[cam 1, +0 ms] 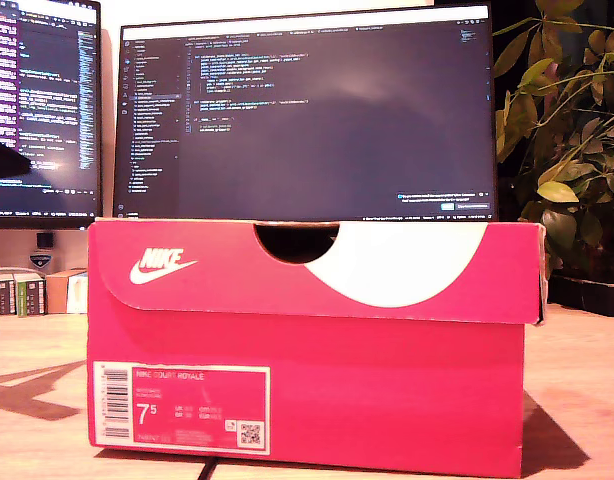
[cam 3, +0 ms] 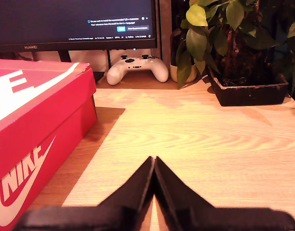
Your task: Close the red shoebox by pushing the lid with your left arm and holding the box in place with your right arm
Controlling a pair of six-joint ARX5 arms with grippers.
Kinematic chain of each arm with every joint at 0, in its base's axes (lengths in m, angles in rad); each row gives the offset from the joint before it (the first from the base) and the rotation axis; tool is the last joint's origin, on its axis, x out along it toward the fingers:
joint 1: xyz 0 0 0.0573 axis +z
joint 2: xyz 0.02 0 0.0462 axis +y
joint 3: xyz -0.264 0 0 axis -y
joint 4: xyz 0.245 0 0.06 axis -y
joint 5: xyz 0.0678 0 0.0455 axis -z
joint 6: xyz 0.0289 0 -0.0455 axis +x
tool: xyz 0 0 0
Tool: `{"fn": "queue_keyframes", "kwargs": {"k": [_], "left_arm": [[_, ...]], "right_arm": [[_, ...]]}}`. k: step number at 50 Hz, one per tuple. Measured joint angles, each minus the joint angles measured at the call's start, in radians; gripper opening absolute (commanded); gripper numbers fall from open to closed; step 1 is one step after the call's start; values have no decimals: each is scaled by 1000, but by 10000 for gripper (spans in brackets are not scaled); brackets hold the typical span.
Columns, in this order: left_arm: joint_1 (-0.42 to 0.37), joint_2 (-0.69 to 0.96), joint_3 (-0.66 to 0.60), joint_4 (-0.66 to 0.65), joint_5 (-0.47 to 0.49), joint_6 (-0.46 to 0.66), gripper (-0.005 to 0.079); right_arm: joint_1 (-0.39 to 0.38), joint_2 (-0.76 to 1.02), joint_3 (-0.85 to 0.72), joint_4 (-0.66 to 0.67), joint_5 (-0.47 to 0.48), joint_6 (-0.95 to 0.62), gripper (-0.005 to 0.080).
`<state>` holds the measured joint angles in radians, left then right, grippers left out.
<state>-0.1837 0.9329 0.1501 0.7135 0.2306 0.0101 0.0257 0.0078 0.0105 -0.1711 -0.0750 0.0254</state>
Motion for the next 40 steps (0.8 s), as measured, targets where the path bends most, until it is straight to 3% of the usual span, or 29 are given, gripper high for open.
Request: {"fn": "queue_keyframes", "kwargs": {"k": [28,40], "left_arm": [[3,-8,0,-232,-66,19,-19],[3,-192,0,-370,-126,19,-19]], "right_arm": [[0,0,0,1,0,0,-12],[0,0,0,1,0,0,-12]]}}
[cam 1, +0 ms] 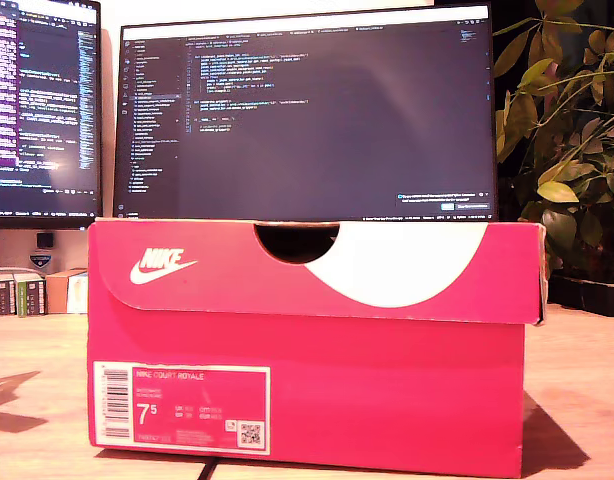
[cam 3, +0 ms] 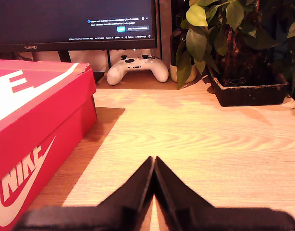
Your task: Close the red shoebox by pushing the lid with your left arm and holding the box in place with your right arm
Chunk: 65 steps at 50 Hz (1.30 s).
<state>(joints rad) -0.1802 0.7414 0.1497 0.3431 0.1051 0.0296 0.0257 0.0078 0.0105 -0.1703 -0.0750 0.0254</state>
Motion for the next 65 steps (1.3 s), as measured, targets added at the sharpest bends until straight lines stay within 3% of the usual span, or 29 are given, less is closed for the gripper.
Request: {"fn": "queue_keyframes", "kwargs": {"k": [33,65], "left_arm": [[110,-300,0,-330,-18,0,-19],[189,-595,-107,-468,-18,-2,-19]], "right_arm": [[0,0,0,0,0,0,-12],[0,0,0,0,0,0,-12]]}}
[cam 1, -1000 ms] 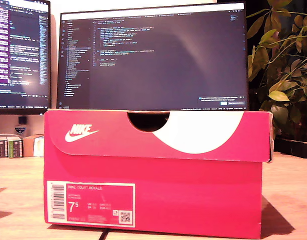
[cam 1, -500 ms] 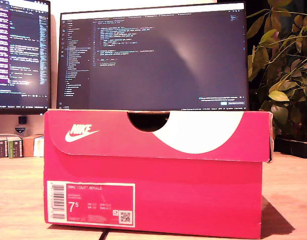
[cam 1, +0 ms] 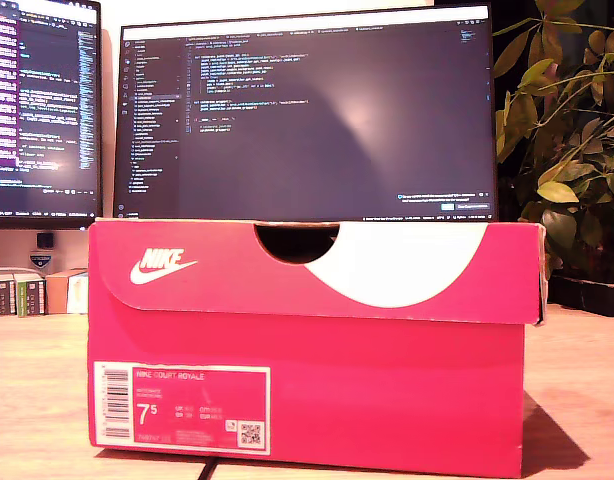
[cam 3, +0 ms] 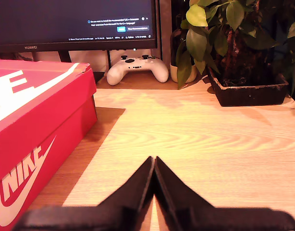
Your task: Close the red shoebox by pushing the lid with your left arm and holding the box in place with your right arm
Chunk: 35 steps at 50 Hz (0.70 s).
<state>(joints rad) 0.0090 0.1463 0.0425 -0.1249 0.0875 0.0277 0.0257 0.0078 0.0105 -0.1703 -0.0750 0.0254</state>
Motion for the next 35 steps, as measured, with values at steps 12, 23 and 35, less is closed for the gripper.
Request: {"fn": "queue_keyframes", "kwargs": {"k": [12,23,35], "left_arm": [[1,-102,-29,-26,0,-20,-19],[10,-150,-36,-63,-6,-24,-19],[13,-150,-36,-64,-10,-24,-19]], "right_arm": [[0,0,0,0,0,0,-12],[0,0,0,0,0,0,-12],[0,0,0,0,0,0,-12]]}}
